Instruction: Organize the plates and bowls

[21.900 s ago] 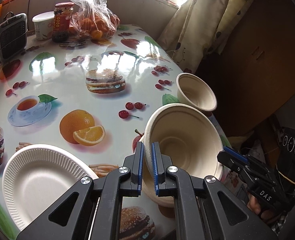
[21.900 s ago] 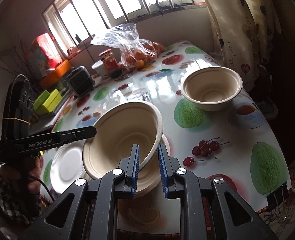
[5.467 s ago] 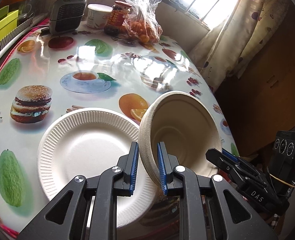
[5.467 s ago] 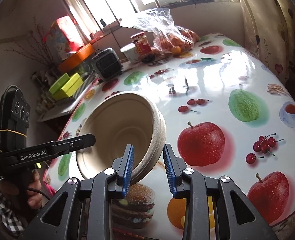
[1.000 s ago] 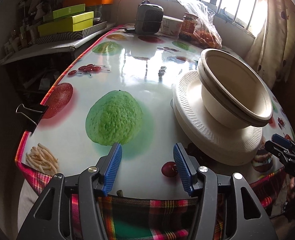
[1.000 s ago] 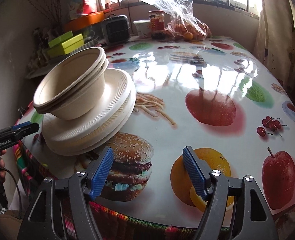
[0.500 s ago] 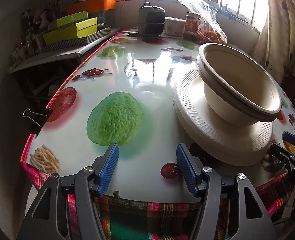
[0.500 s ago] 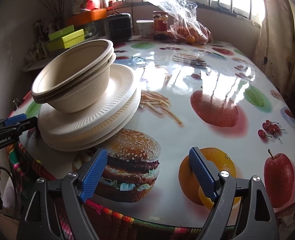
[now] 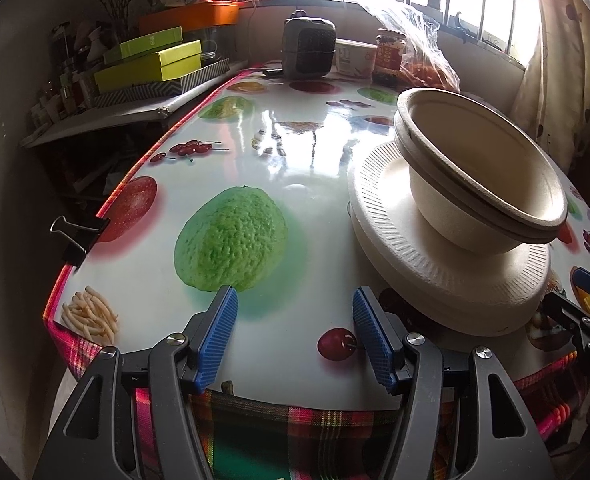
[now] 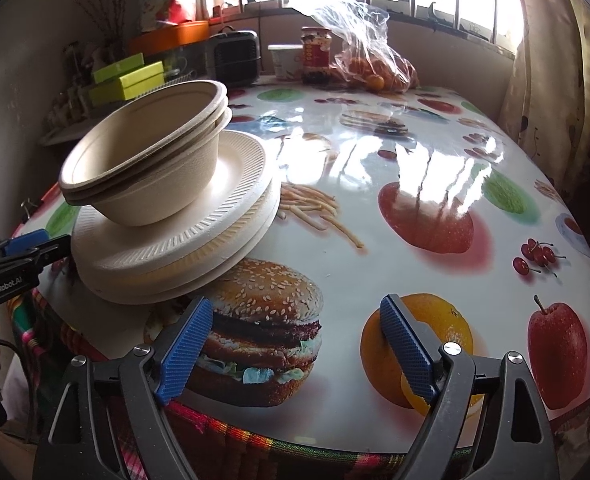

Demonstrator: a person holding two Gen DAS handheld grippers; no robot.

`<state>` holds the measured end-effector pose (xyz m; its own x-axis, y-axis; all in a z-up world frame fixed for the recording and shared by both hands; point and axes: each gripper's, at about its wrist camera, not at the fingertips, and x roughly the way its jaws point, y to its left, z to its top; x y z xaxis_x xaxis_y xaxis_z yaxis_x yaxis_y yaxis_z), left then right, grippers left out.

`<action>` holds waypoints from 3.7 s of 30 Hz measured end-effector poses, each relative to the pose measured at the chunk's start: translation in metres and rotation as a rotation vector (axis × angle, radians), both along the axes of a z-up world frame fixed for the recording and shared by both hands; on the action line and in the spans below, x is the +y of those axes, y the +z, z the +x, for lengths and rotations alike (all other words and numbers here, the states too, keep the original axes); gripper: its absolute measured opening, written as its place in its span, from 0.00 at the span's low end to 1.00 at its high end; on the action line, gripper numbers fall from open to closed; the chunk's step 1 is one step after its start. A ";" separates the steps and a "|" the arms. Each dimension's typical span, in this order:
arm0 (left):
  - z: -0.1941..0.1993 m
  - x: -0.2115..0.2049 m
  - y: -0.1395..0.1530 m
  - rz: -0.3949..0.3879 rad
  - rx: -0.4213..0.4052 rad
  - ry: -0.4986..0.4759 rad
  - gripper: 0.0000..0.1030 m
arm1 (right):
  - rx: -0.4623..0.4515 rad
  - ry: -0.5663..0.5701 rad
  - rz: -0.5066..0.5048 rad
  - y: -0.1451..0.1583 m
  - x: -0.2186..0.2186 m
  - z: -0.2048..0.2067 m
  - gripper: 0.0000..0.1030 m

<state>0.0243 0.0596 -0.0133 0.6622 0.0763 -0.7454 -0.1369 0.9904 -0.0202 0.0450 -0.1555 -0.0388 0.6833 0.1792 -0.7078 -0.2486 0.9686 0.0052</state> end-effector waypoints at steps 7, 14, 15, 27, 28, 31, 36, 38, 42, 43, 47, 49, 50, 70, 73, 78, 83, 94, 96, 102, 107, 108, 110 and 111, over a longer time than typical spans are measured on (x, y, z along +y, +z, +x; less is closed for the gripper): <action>-0.001 0.000 0.000 0.001 -0.008 0.002 0.60 | -0.007 -0.010 -0.004 -0.001 0.001 -0.003 0.84; -0.001 0.000 0.000 0.000 -0.011 0.001 0.60 | -0.012 -0.007 -0.001 -0.001 0.003 -0.005 0.84; -0.001 0.000 -0.001 0.001 -0.011 0.001 0.60 | -0.013 -0.007 -0.004 -0.001 0.003 -0.005 0.84; -0.002 -0.001 -0.001 0.000 -0.012 0.001 0.61 | -0.015 0.002 -0.004 0.000 0.007 -0.004 0.89; -0.002 -0.001 -0.001 0.000 -0.012 0.001 0.61 | -0.015 0.003 -0.004 0.000 0.007 -0.004 0.89; -0.002 -0.001 -0.001 0.001 -0.012 0.001 0.61 | -0.016 0.001 -0.005 -0.001 0.007 -0.004 0.89; -0.002 -0.001 -0.001 0.001 -0.012 0.001 0.61 | -0.017 0.002 -0.005 -0.001 0.007 -0.004 0.90; -0.002 -0.001 -0.001 0.001 -0.013 0.001 0.61 | -0.018 0.002 -0.004 0.000 0.007 -0.004 0.90; -0.002 -0.001 -0.001 0.001 -0.012 0.001 0.61 | -0.019 0.002 -0.004 0.000 0.006 -0.003 0.90; -0.002 -0.001 -0.001 0.001 -0.012 0.001 0.61 | -0.018 0.003 -0.004 0.000 0.006 -0.004 0.91; -0.002 -0.001 -0.001 0.001 -0.013 0.001 0.61 | -0.019 0.001 -0.004 0.000 0.007 -0.003 0.91; -0.002 -0.001 -0.001 0.001 -0.012 0.001 0.61 | -0.019 0.001 -0.004 -0.001 0.007 -0.004 0.91; -0.002 -0.001 -0.001 0.001 -0.013 0.001 0.61 | -0.019 0.001 -0.004 -0.001 0.007 -0.004 0.91; -0.002 -0.001 -0.002 0.002 -0.014 0.001 0.62 | -0.021 0.000 -0.005 -0.001 0.006 -0.003 0.92; -0.002 -0.001 -0.002 0.001 -0.014 0.001 0.62 | -0.021 0.000 -0.005 -0.001 0.006 -0.004 0.92; -0.002 -0.001 -0.002 0.002 -0.014 0.001 0.62 | -0.021 0.000 -0.005 -0.001 0.007 -0.004 0.92; -0.002 -0.001 -0.002 0.002 -0.015 0.001 0.62 | -0.022 0.000 -0.005 -0.001 0.007 -0.004 0.92; -0.003 -0.001 -0.002 0.002 -0.015 0.001 0.62 | -0.022 0.000 -0.005 -0.002 0.007 -0.004 0.93; -0.002 -0.001 -0.002 0.002 -0.015 0.001 0.62 | -0.022 0.000 -0.005 -0.002 0.007 -0.004 0.93; -0.002 -0.001 -0.002 0.002 -0.015 0.001 0.62 | -0.023 0.000 -0.005 -0.002 0.007 -0.004 0.93; -0.002 -0.001 -0.002 0.002 -0.016 0.001 0.63 | -0.023 0.000 -0.005 -0.002 0.007 -0.004 0.93; -0.002 -0.001 -0.002 0.002 -0.015 0.001 0.63 | -0.023 0.000 -0.005 -0.002 0.007 -0.005 0.93; -0.003 -0.001 -0.002 0.002 -0.016 0.001 0.63 | -0.023 0.000 -0.005 -0.002 0.007 -0.004 0.93; -0.002 -0.001 -0.002 0.002 -0.016 0.001 0.63 | -0.023 0.000 -0.005 -0.002 0.007 -0.005 0.93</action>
